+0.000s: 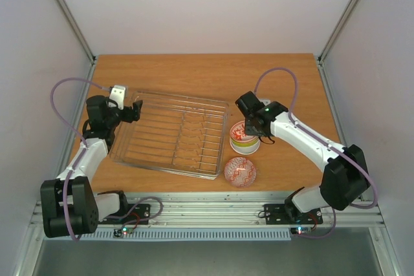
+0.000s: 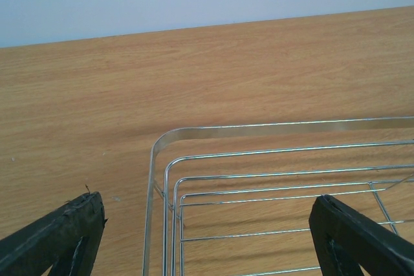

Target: Load the bowls into the dish rack

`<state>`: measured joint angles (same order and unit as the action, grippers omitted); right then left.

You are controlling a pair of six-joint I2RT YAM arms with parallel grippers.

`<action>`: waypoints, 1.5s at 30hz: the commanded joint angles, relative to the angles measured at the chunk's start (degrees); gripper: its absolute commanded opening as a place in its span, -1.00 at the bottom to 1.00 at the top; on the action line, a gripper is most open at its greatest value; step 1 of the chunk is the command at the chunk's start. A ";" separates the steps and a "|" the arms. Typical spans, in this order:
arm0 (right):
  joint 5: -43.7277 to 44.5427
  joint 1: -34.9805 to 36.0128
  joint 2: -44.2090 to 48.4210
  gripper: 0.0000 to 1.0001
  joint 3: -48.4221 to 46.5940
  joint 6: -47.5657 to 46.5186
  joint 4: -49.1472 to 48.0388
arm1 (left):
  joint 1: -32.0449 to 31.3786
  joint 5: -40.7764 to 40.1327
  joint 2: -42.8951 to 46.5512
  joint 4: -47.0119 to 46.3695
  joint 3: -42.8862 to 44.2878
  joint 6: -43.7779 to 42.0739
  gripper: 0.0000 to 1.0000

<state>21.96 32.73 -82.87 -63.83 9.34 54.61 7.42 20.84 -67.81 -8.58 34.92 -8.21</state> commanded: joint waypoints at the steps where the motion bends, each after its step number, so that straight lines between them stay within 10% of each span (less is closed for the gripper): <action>1: 2.79 -0.32 2.64 -0.97 -1.26 -1.43 2.48 | -0.04 0.87 0.23 -0.92 -0.79 -0.63 0.75; 24: 6.52 -0.15 0.92 -0.97 -18.57 -42.27 -18.86 | -0.04 1.12 1.57 -1.39 -1.48 -0.65 0.75; 45: 10.37 15.10 -0.75 -0.97 -2.54 -86.14 -60.41 | -0.04 1.55 0.58 -2.01 -1.81 -0.43 0.77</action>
<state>28.21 43.40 -82.78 -68.07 -64.34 9.61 7.42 21.67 -67.42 -8.62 33.71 -8.21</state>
